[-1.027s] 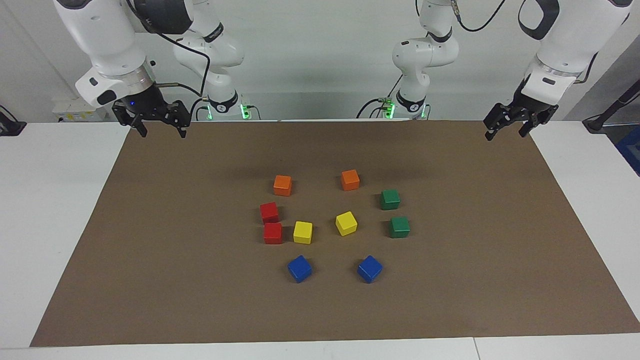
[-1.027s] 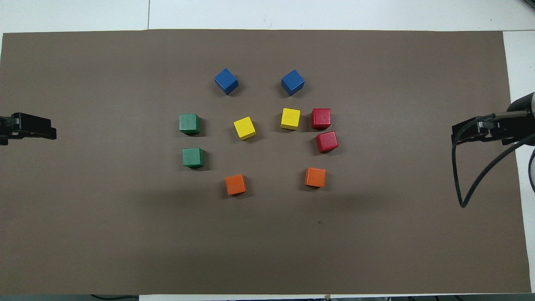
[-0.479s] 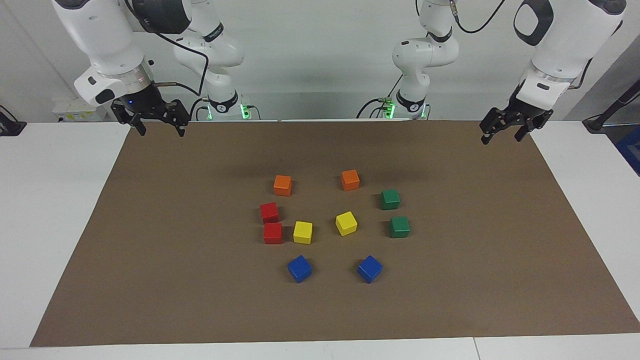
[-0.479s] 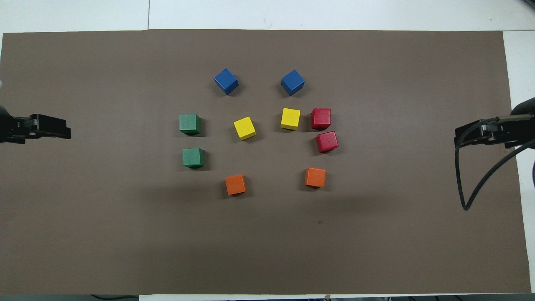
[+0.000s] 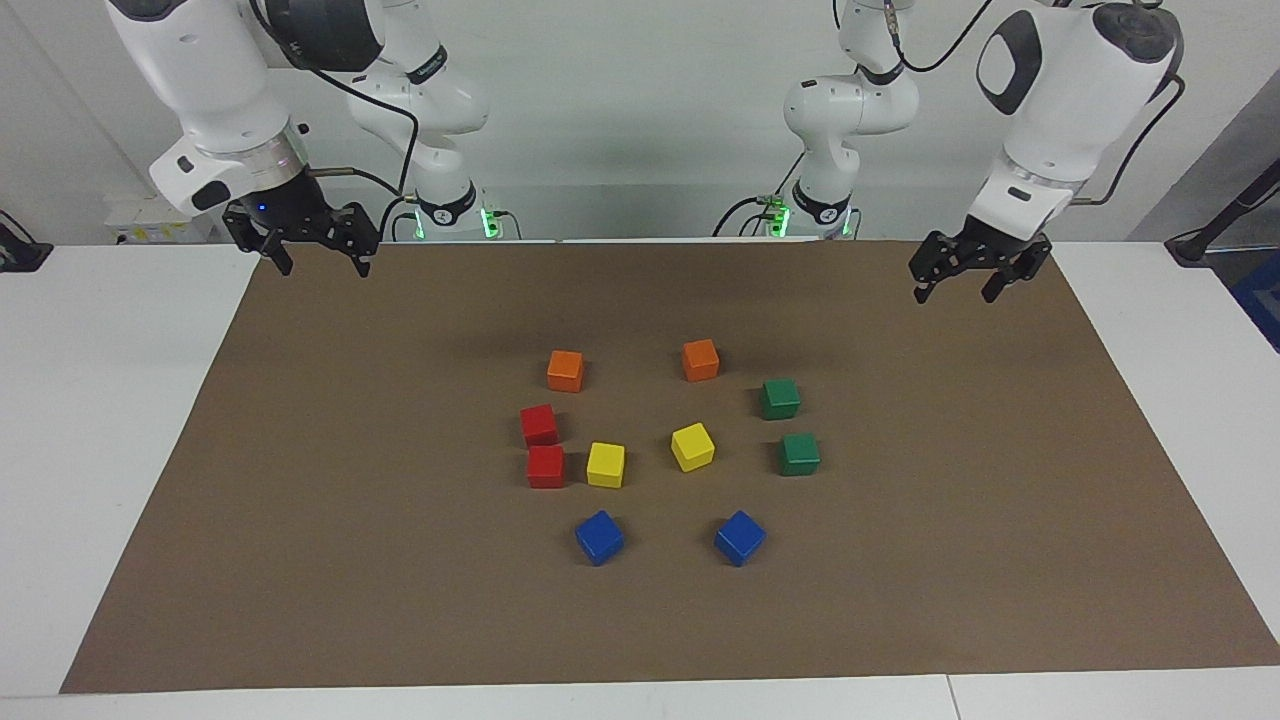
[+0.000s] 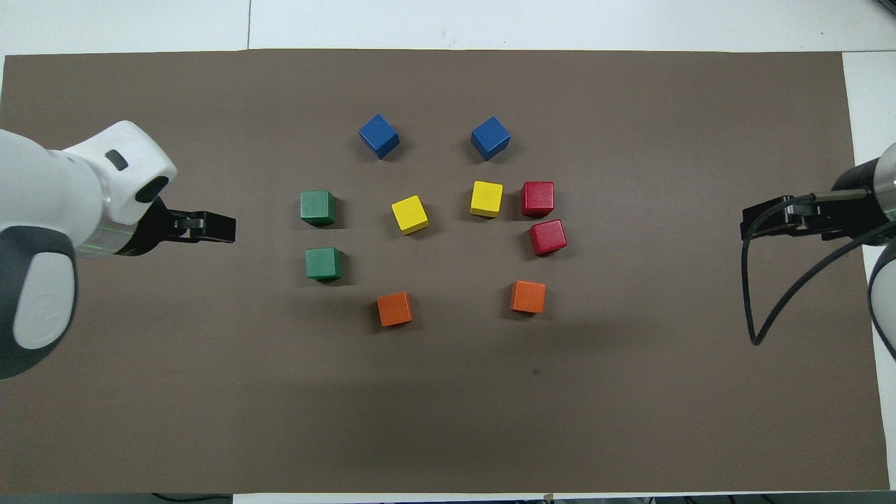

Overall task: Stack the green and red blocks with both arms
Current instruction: 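Reach the left gripper to a green block while the right gripper reaches red, then close the left gripper on green while the right gripper grips red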

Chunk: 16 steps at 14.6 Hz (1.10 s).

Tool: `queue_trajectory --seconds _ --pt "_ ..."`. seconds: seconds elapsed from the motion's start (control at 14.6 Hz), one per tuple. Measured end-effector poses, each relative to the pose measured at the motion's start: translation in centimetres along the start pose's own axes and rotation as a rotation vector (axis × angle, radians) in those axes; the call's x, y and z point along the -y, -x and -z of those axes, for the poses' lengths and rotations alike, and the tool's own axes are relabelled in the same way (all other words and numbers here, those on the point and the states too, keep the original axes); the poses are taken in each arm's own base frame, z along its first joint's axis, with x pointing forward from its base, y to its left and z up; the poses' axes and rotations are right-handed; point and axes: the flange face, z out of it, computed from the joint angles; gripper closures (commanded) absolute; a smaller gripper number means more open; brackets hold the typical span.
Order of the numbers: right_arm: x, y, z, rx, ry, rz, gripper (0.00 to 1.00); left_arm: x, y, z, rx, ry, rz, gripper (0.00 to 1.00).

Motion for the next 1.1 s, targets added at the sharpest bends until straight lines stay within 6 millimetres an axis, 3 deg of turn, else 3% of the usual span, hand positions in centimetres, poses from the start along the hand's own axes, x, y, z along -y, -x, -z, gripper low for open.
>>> queue_trajectory --seconds 0.27,0.41,0.75,1.1 --pt "4.9 -0.2 -2.0 -0.021 -0.006 -0.019 0.05 -4.7 -0.7 -5.2 0.035 0.005 -0.023 0.00" --pt "7.4 -1.0 -3.7 -0.036 -0.011 -0.029 0.05 -6.0 -1.2 -7.6 0.052 0.005 -0.033 0.00" --pt "13.6 -4.9 -10.4 -0.061 -0.028 -0.042 0.05 -6.2 -1.5 -11.5 0.069 0.003 0.004 0.00" --pt "17.4 -6.6 -13.3 -0.091 -0.042 -0.029 0.07 -6.6 -0.7 -14.9 0.059 0.003 0.064 0.00"
